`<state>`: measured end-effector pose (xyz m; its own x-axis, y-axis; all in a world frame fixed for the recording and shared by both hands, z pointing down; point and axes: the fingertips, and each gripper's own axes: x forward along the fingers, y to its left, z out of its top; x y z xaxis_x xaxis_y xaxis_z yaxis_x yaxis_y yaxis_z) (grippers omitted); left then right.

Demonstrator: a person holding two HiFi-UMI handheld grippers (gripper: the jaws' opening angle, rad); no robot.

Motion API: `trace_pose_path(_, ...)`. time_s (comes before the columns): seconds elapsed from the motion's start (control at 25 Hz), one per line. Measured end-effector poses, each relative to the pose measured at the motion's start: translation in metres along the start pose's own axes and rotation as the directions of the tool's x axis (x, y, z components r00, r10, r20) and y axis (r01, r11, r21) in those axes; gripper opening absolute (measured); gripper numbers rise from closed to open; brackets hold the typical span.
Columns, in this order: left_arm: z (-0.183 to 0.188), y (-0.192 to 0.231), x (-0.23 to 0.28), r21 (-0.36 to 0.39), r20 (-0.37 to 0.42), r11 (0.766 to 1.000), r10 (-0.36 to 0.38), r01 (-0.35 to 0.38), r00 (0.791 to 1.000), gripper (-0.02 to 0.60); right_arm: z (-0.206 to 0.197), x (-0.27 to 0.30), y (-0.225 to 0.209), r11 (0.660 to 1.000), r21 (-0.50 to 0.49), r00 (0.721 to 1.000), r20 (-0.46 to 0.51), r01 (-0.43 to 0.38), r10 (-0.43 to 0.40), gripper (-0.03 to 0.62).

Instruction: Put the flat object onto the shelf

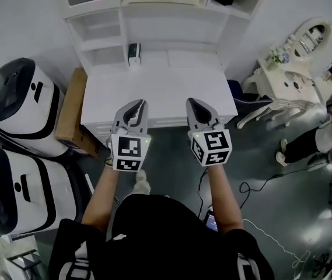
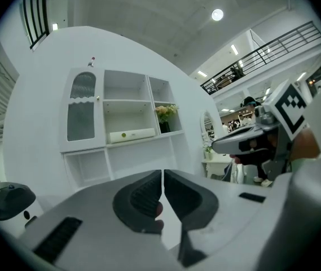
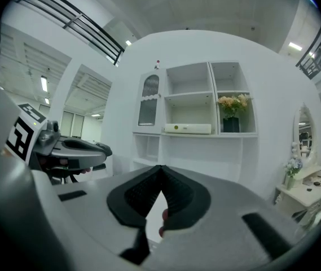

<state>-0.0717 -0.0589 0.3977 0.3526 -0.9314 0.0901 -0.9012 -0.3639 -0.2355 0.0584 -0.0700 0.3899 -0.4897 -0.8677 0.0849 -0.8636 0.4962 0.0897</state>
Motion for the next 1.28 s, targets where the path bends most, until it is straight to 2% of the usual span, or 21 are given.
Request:
trace_pose_path(0.56,0.005,-0.024,-0.042,0.036,0.011,0.999,0.041,-0.041,0.999,0.015,-0.003,-0.042,0.016,1.0,-0.011,1.0,0.011,-0.02,0.021,0.0)
trace_pose_path(1.28,0.01,-0.026,-0.049,0.034,0.044,0.997,0.061,-0.062,0.997,0.015,-0.006,-0.049,0.021,0.999,-0.035,1.0,0.01,-0.024,0.024,0.0)
